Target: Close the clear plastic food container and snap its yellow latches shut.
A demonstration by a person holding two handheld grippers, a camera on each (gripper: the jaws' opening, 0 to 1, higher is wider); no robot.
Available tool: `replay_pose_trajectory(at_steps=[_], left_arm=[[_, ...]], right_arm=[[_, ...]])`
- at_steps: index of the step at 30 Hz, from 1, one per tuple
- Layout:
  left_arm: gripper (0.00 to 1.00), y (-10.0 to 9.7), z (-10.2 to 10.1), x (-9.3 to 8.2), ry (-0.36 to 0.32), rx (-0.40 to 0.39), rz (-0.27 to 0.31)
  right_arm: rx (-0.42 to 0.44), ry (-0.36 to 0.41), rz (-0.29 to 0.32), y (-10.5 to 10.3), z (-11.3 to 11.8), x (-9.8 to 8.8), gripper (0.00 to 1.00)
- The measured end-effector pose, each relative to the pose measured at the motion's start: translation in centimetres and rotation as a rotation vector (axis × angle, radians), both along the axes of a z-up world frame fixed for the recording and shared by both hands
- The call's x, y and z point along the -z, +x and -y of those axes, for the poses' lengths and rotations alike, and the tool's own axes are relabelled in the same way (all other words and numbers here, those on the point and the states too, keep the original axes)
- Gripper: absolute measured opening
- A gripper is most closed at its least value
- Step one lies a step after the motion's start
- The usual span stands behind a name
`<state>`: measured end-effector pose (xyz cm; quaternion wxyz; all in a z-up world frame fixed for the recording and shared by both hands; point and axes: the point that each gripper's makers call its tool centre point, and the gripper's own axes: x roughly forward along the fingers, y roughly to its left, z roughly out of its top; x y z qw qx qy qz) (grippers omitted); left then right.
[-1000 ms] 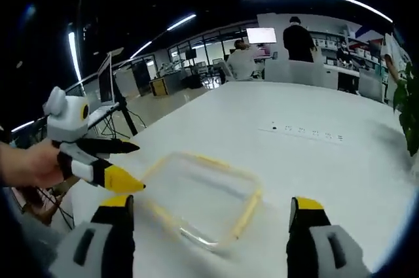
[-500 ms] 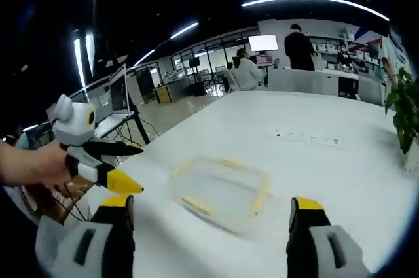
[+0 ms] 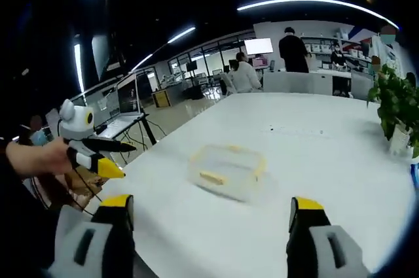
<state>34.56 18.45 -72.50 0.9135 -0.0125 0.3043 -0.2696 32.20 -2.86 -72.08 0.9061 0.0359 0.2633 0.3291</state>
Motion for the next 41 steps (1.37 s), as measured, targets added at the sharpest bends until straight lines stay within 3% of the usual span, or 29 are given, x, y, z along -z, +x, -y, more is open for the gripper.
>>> replay_pose_trajectory(at_steps=[2, 7, 13, 20, 34, 41], left_arm=[[0.98, -0.4, -0.5, -0.4, -0.021, -0.002, -0.005], [0.98, -2.9, -1.6, -0.8, 0.015, 0.050, 0.012], [0.96, -6.2, -4.0, 0.0, 0.044, 0.058, -0.004], [0.94, -8.6, -5.7, 1.2, 0.037, 0.036, -0.038], [0.92, -9.6, -6.0, 1.6, 0.004, 0.024, -0.038], [0.90, -9.5, -6.2, 1.4, -0.005, 0.005, -0.021]], right_arm=[[-0.001, 0.002, -0.008, -0.8, 0.4, 0.2, 1.00], [-0.009, -0.024, -0.027, -3.4, 1.3, 0.7, 1.00], [-0.042, -0.019, -0.038, -6.3, 1.8, 0.6, 1.00], [-0.029, -0.042, -0.056, -8.2, 3.0, 1.4, 1.00], [-0.026, -0.056, -0.105, -9.9, 2.8, 2.9, 1.00], [-0.042, -0.070, -0.098, -10.0, 2.4, 3.1, 1.00]])
